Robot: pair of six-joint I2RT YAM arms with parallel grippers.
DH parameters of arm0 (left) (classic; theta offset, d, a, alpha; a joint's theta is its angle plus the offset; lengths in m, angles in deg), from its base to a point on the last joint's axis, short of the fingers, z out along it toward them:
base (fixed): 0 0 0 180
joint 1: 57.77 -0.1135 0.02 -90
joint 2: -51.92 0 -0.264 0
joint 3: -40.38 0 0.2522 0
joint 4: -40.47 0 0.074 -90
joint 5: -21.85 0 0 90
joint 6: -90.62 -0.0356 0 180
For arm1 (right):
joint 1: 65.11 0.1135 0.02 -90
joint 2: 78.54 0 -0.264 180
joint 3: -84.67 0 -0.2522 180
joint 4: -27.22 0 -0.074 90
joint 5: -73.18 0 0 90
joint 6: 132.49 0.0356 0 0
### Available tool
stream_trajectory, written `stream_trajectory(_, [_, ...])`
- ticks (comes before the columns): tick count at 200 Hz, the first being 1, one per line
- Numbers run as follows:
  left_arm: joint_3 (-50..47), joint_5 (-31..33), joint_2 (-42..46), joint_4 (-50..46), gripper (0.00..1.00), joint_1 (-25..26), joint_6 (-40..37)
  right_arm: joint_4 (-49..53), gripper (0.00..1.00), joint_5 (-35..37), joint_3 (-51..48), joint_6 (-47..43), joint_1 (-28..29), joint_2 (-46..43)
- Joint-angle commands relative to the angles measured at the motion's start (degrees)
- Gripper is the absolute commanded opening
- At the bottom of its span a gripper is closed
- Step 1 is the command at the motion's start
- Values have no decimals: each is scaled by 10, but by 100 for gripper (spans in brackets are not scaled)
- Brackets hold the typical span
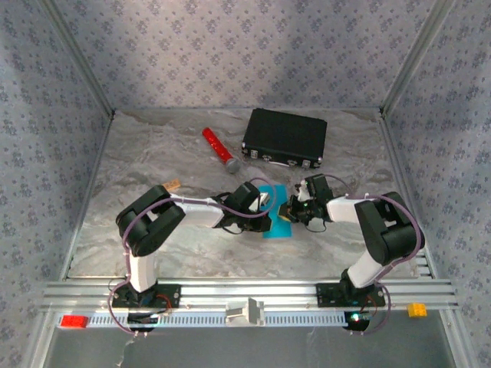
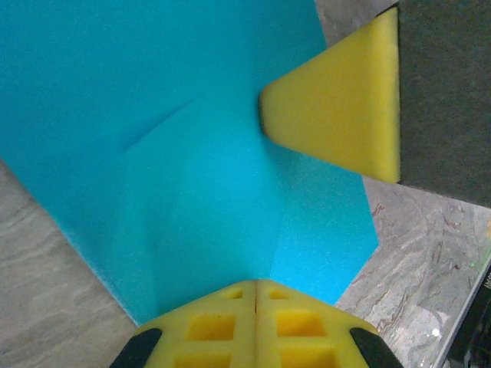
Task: Fold a paper plane with a square sheet of paper (pick it up from the middle)
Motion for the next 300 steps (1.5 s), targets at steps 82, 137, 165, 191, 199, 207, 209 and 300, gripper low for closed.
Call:
stream_trajectory(82, [85, -10, -40, -36, 7, 6, 9, 19, 2, 34, -19, 1, -12, 18])
stream_trajectory(137, [71, 5, -59, -47, 7, 6, 10, 16, 2, 35, -23, 3, -14, 19])
stream_trajectory(165, [52, 3, -47, -46, 7, 8, 11, 17, 2, 37, -22, 1, -15, 21])
stream_trajectory(191, [39, -2, -27, -47, 8, 10, 6, 18, 2, 40, -22, -1, -17, 29])
stream_trajectory(199, [34, -2, -19, -48, 9, 10, 3, 16, 2, 39, -21, -1, -16, 32])
stream_trajectory(207, [29, -1, -11, -51, 9, 10, 0, 15, 2, 39, -21, -1, -17, 33])
stream_trajectory(209, [28, -1, -10, -52, 10, 10, 0, 15, 2, 39, -22, -1, -18, 34])
stream_trajectory(300, [-32, -4, 32, -73, 10, 13, -19, 17, 2, 41, -21, -1, -19, 31])
